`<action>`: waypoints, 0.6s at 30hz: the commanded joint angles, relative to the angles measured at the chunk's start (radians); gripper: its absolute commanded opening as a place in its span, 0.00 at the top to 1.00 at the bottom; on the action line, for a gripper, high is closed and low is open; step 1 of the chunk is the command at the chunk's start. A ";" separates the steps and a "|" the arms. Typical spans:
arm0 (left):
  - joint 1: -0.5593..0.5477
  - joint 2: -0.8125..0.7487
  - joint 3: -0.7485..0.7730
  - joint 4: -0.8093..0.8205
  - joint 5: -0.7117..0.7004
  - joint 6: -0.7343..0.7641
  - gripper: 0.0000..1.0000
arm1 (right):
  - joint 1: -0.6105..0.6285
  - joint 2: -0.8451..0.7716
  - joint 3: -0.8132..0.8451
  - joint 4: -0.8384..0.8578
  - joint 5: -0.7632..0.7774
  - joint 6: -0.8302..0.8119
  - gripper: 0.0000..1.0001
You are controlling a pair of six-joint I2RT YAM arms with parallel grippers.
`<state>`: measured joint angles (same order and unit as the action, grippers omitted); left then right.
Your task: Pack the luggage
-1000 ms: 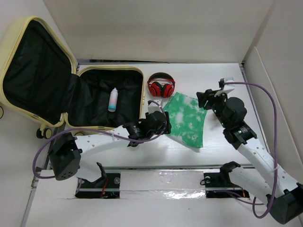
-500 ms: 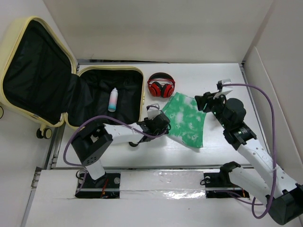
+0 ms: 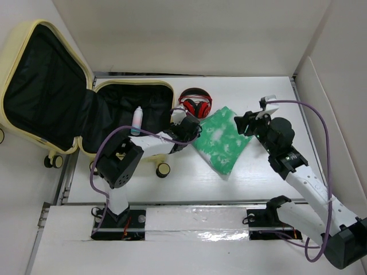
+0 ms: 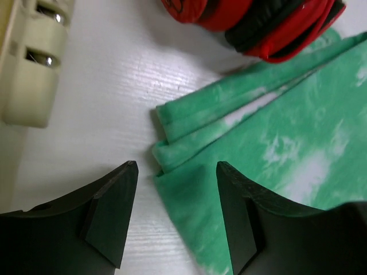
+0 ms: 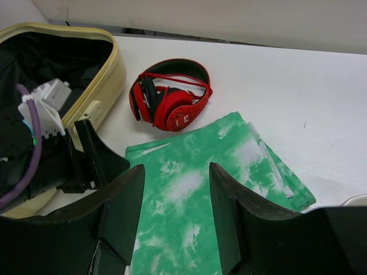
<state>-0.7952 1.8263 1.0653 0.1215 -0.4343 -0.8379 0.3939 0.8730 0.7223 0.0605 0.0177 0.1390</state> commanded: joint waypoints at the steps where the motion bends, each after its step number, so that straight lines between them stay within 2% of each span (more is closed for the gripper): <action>1: 0.013 -0.028 0.023 0.035 -0.012 0.037 0.45 | 0.003 0.003 -0.007 0.052 -0.012 0.005 0.45; 2: 0.013 -0.068 0.000 0.061 -0.004 0.042 0.40 | 0.003 0.006 -0.007 0.052 -0.010 0.004 0.45; 6: -0.045 -0.168 -0.137 0.078 0.017 0.036 0.31 | 0.003 0.015 -0.011 0.061 -0.010 0.005 0.45; 10: -0.140 -0.194 -0.175 0.049 0.039 -0.032 0.32 | 0.003 0.030 -0.007 0.067 -0.010 0.010 0.45; 11: -0.157 -0.187 -0.174 0.034 0.034 -0.087 0.33 | 0.003 0.031 -0.009 0.068 -0.010 0.011 0.45; 18: -0.167 -0.067 -0.108 0.026 0.124 -0.237 0.38 | 0.013 0.009 -0.009 0.058 -0.007 0.007 0.45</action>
<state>-0.9726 1.7142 0.9161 0.1570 -0.3477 -0.9791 0.4004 0.9039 0.7189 0.0700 0.0177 0.1440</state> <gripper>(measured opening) 0.620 0.552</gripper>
